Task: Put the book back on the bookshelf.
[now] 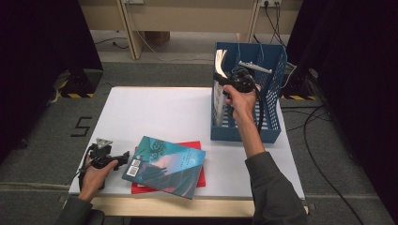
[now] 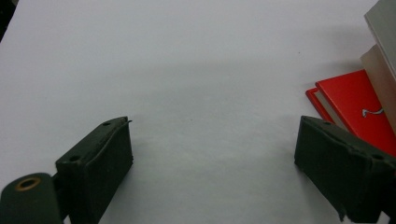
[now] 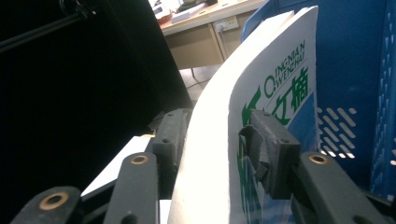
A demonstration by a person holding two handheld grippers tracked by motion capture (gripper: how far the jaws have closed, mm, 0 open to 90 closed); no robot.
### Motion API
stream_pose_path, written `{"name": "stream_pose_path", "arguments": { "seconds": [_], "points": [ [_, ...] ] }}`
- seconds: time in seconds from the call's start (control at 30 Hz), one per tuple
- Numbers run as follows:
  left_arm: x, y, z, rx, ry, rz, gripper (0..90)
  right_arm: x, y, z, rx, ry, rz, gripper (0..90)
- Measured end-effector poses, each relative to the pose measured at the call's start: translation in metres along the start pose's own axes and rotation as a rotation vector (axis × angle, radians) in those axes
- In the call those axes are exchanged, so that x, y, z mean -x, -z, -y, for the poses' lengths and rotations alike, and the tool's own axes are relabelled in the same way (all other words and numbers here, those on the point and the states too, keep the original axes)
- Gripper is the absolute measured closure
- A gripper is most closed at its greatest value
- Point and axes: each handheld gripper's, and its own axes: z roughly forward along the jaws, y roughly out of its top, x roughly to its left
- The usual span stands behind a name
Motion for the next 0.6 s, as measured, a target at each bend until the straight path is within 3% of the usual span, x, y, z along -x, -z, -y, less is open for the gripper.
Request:
{"name": "stream_pose_path", "arguments": {
  "seconds": [0.2,0.33,0.47,0.6],
  "points": [
    [0.000,0.000,0.000,0.000,0.000,0.000,10.4,-0.004,0.009,0.007,-0.021,0.046,-0.008,53.4],
    [0.000,0.000,0.000,0.002,0.003,0.003,10.6,-0.007,0.015,0.016,-0.036,0.047,-0.032,49.0],
    [0.000,0.000,0.000,0.002,0.004,0.003,10.5,-0.006,0.021,0.027,-0.044,0.044,-0.062,49.9],
    [0.000,0.000,0.000,0.000,0.001,0.001,10.3,-0.005,0.024,0.036,-0.054,0.057,-0.061,52.6]
  ]
}}
